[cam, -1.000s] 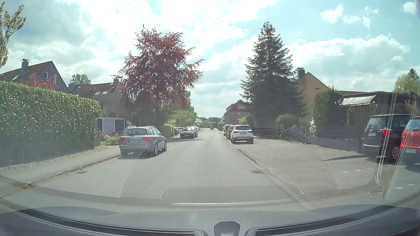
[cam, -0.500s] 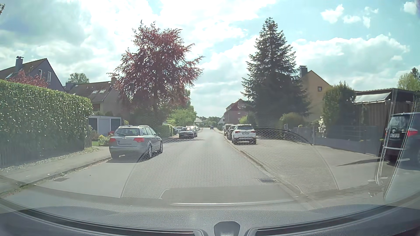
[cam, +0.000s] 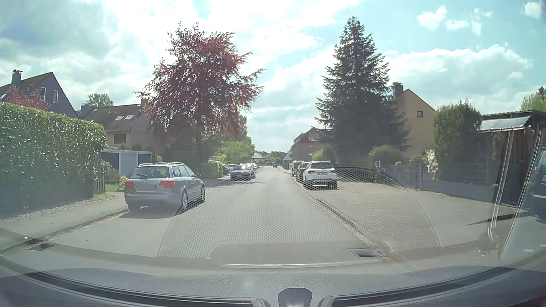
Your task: Follow the waypoints while adhering to traffic rules and regulations
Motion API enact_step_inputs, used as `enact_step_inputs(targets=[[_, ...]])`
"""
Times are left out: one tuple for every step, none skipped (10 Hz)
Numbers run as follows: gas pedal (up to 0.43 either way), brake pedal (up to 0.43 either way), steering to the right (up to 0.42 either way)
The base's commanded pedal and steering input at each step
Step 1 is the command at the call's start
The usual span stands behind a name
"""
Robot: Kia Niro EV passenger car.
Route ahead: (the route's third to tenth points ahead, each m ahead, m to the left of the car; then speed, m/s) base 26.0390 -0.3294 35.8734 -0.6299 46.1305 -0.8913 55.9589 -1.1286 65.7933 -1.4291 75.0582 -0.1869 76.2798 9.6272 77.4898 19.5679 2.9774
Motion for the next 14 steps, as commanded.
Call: enact_step_inputs(targets=[[0.028, 0.000, 0.005], [0.028, 0.000, 0.003], [0.028, 0.000, 0.000], [0.028, 0.000, -0.002], [0.039, 0.000, -0.002], [0.039, 0.000, -0.002], [0.039, 0.000, -0.002], [0.039, 0.000, -0.002], [0.039, 0.000, -0.002], [0.039, 0.000, -0.002], [0.039, 0.000, -0.002], [0.039, 0.000, -0.002], [0.039, 0.000, -0.002], [0.039, 0.000, -0.002]])
